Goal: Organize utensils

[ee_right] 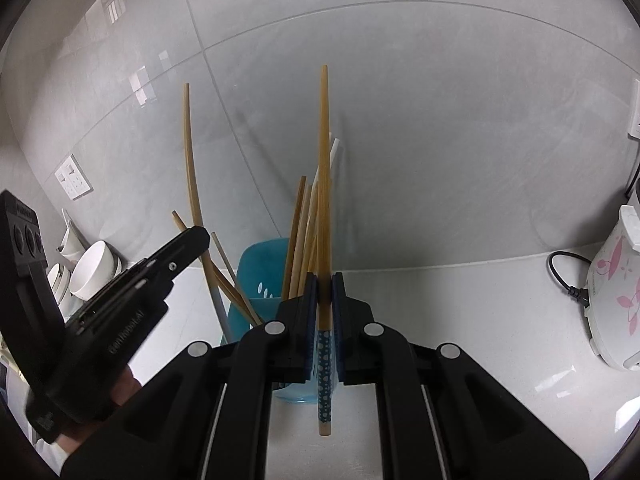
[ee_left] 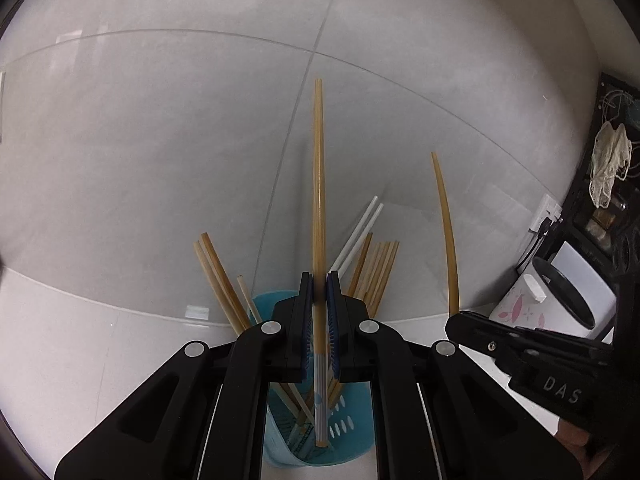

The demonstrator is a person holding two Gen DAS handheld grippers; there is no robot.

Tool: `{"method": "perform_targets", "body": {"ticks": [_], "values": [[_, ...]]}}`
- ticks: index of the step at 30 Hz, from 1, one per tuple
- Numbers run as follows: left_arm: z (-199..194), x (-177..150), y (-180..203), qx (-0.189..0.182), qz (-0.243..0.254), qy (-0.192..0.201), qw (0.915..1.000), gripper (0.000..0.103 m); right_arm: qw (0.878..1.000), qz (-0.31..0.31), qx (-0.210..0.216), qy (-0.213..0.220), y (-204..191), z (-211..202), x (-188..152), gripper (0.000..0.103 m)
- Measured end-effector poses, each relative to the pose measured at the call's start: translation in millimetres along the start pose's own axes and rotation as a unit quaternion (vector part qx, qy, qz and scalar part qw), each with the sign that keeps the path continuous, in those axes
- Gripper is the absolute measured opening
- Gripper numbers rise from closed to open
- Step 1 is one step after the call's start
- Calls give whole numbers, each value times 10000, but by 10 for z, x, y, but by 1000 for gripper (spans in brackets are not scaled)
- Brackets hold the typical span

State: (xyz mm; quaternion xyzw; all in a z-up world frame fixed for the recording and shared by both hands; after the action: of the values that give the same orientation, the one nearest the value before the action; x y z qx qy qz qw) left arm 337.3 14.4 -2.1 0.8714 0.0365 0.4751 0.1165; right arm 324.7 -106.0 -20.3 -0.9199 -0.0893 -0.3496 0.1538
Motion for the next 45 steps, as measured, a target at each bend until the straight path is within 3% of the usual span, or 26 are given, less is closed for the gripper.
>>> {"method": "perform_targets", "body": {"ticks": [19, 24, 26, 30, 35, 39, 45], "values": [[181, -289, -21, 217, 255, -278, 9991, 9, 9999, 69, 44, -151, 20, 91, -116, 7], [97, -310, -83, 453, 328, -394, 9977, 28, 9999, 50, 75, -137, 16, 69, -113, 7], [47, -324, -123, 553, 339, -473, 9968, 44, 9999, 41, 93, -109, 7, 66, -95, 7], [-42, -379, -234, 771, 320, -651, 9944, 60, 9998, 6, 182, -18, -41, 51, -56, 7], [-184, -433, -367, 858, 186, -842, 9926, 89, 9991, -84, 357, 218, -157, 33, 42, 7], [-286, -473, -517, 959, 143, -903, 9912, 94, 9978, -107, 531, 374, -257, 57, 124, 7], [-299, -570, -694, 1169, 31, -1111, 9869, 95, 9986, -105, 501, 156, -294, 182, 94, 9]]}}
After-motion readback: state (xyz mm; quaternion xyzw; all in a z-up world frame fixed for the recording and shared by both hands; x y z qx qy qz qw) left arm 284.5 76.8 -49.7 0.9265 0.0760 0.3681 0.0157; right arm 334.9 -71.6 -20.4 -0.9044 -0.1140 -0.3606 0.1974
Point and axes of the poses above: each gripper's, at about its wrist camera, not at the fingertips, and z roughly the way its jaws point, y to its right, x to its top, the point moved 8 cm from there along z, roughly the way its jaws point, and after that the axes turned 2 degrees about -y, right-handed, at the moved point
